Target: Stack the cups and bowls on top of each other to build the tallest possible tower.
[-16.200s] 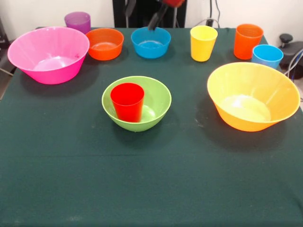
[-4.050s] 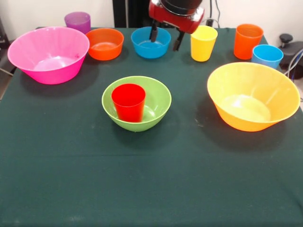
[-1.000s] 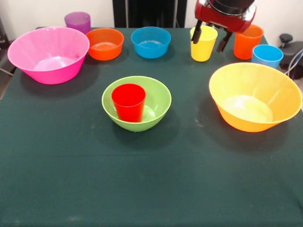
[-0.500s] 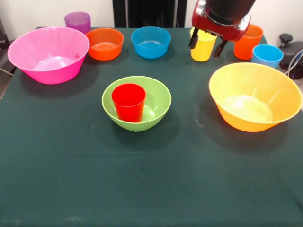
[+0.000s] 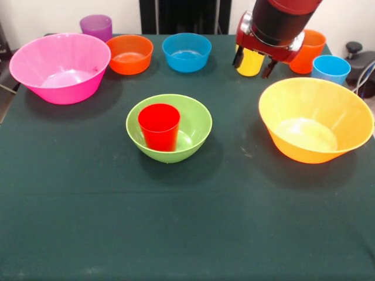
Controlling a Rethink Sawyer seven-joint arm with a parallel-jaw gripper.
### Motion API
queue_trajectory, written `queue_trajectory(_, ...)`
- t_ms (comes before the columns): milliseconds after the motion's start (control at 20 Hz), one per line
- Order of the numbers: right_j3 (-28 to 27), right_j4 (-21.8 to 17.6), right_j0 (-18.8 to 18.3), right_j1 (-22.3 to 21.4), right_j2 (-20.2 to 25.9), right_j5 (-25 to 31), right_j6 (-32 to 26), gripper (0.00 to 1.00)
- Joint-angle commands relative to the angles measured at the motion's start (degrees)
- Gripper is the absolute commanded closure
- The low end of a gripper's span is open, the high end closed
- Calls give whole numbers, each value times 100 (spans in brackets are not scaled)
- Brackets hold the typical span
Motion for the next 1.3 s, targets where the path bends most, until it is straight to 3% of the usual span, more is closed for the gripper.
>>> queue_trajectory(50,-207,179,177,306,406,-198,1008,0)
queue_trajectory(500,-179,360,301,249,339,-116,1129,0)
queue_trajectory(800,49,334,489,-460,11,573,1048,0)
queue_trajectory(1300,6,306,164,-678,-7,956,558,0)
